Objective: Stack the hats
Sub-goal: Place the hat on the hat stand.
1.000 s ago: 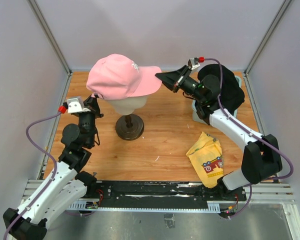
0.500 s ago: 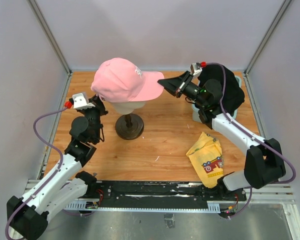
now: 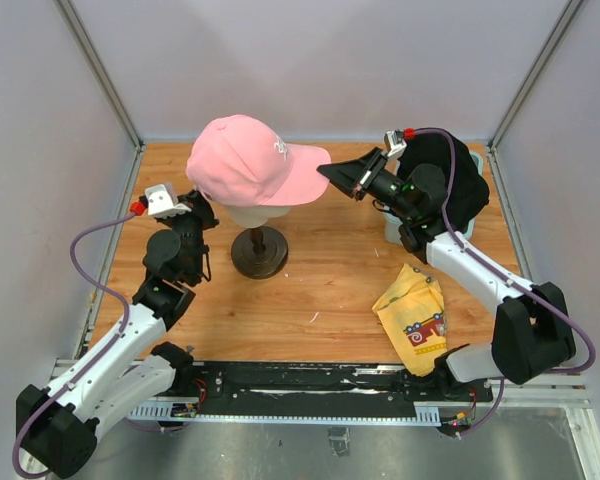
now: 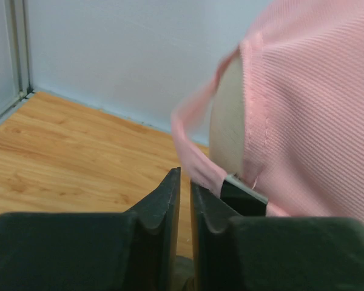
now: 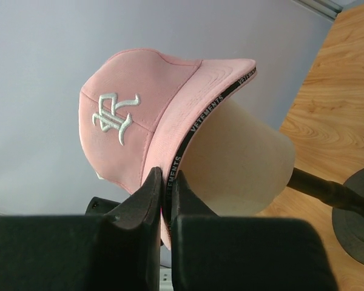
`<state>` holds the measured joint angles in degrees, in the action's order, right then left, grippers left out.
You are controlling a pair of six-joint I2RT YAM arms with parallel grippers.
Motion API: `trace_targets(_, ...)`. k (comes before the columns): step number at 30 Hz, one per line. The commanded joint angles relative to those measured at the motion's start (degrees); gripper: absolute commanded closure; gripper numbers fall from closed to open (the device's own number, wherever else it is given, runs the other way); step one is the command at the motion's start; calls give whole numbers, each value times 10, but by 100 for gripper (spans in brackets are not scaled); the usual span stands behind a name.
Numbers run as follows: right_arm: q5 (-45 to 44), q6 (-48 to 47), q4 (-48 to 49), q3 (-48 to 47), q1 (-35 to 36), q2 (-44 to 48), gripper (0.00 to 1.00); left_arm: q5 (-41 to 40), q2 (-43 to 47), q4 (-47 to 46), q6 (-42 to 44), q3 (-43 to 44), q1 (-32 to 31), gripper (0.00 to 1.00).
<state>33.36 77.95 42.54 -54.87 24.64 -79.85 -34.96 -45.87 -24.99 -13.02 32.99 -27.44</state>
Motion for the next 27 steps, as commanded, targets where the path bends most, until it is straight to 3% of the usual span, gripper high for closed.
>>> trace_targets(1, 9, -76, -109, 5, -8, -35, 99, -6, 3, 29, -19, -17, 5, 77)
trace_targets(3, 8, -79, -114, -10, -8, -47, 99, -5, 10, 36, -34, -19, 5, 66)
trace_targets(11, 15, -94, -142, -84, -4, -103, 99, 1, 55, 80, -83, -37, 5, 45)
trace_targets(20, 14, -103, -164, -142, -4, -157, 97, 4, 108, 148, -117, -38, 5, 37)
trace_targets(23, 16, -102, -163, -146, -4, -158, 88, 1, 121, 166, -122, -36, 5, 37)
trace_targets(27, 15, -111, -166, -149, -5, -146, 65, 4, 135, 184, -125, -32, 5, 36)
